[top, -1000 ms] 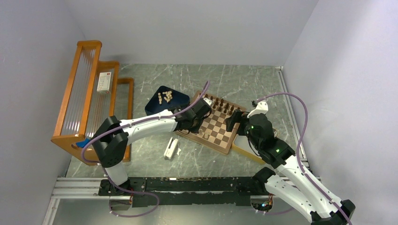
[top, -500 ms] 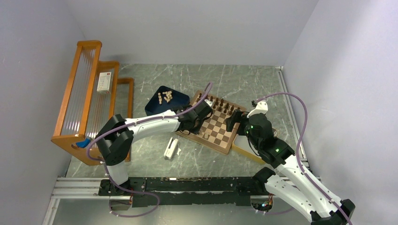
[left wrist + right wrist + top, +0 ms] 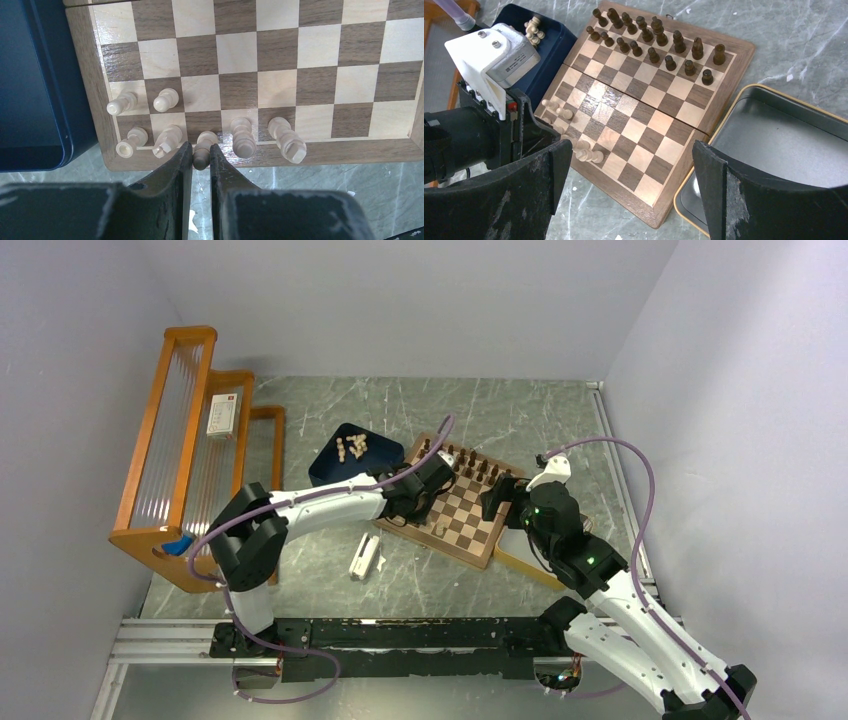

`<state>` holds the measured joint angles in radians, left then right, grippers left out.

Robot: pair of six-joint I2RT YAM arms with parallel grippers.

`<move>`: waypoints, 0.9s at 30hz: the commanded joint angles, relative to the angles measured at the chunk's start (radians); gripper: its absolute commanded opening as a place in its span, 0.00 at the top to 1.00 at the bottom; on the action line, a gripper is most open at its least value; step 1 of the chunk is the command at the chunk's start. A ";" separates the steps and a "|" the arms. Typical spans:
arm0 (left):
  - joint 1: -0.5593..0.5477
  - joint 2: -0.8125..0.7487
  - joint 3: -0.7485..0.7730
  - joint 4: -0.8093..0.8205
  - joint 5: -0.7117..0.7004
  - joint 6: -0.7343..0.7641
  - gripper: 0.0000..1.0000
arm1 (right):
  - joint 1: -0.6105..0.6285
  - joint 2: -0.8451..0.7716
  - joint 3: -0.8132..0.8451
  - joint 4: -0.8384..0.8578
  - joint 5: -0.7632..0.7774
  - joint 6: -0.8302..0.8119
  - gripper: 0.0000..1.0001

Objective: Set up the chess pieces on the board
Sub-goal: Place the chess piece on the chessboard.

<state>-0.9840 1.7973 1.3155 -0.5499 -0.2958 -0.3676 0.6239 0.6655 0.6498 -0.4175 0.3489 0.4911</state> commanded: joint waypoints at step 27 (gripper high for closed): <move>-0.004 0.074 0.063 -0.012 -0.036 -0.005 0.82 | 0.004 -0.001 0.033 0.000 0.007 0.000 0.05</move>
<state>-0.9840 1.8561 1.3495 -0.5510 -0.3134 -0.3691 0.6239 0.6659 0.6613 -0.4248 0.3485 0.4911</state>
